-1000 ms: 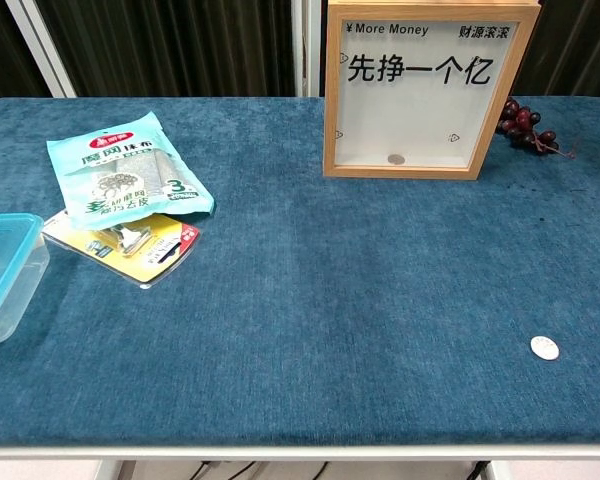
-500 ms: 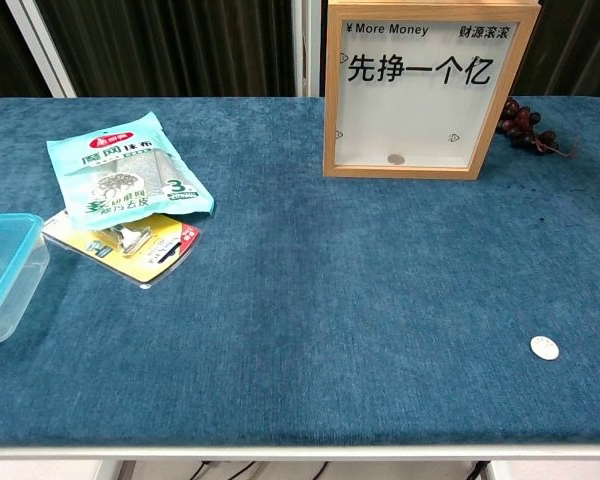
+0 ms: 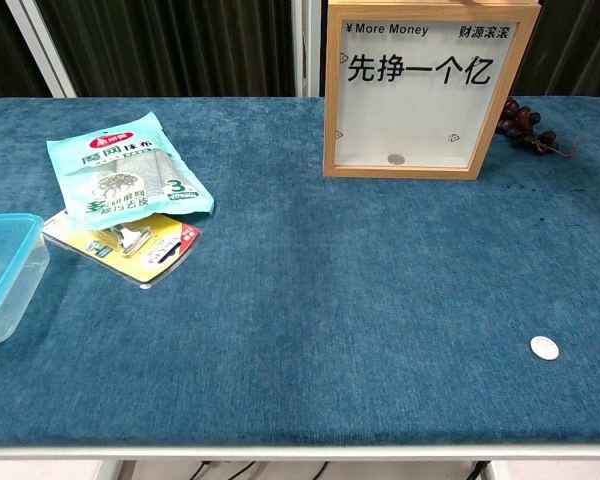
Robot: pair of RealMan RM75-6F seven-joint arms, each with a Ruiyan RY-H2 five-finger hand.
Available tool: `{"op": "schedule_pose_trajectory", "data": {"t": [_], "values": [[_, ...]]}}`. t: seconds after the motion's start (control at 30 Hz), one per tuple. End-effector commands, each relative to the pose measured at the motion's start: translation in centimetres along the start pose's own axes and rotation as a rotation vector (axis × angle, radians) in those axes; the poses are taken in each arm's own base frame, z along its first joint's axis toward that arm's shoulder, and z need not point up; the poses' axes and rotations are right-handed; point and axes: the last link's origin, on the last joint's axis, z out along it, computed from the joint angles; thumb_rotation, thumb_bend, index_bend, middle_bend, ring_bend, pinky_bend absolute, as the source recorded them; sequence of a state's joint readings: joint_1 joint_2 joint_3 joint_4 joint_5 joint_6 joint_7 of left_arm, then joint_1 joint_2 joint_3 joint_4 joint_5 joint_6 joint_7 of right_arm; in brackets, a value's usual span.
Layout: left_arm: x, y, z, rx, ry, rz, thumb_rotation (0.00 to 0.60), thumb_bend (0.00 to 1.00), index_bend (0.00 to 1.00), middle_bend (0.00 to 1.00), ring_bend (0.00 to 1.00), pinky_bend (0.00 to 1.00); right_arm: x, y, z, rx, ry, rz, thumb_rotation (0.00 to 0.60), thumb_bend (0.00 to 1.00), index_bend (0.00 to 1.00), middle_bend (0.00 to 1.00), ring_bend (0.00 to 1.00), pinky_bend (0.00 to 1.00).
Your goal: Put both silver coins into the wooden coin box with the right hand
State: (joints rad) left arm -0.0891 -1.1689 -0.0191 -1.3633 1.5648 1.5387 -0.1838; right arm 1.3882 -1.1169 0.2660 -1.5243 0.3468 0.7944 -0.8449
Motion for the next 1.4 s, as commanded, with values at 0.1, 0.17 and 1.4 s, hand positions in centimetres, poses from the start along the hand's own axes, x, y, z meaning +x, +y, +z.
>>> {"op": "schedule_pose_trajectory", "data": {"t": [0.1,0.17,1.4], "values": [[0.00,-0.04,0.06,0.000,-0.002,0.000,0.600,0.00,0.00,0.00,0.00,0.00,-0.30,0.07,0.17,-0.002,-0.008,0.006,0.600,0.48,0.85,0.06,0.00,0.00],[-0.01,-0.05,0.07,0.000,-0.004,0.001,0.600,0.00,0.00,0.00,0.00,0.00,-0.41,0.14,0.25,-0.004,-0.012,0.013,0.600,0.48,0.85,0.06,0.00,0.00],[0.14,-0.17,0.14,0.004,-0.007,0.006,0.600,0.00,0.00,0.00,0.00,0.00,-1.07,-0.01,0.76,0.016,-0.017,0.007,0.600,0.47,0.48,0.02,0.00,0.00]]}}
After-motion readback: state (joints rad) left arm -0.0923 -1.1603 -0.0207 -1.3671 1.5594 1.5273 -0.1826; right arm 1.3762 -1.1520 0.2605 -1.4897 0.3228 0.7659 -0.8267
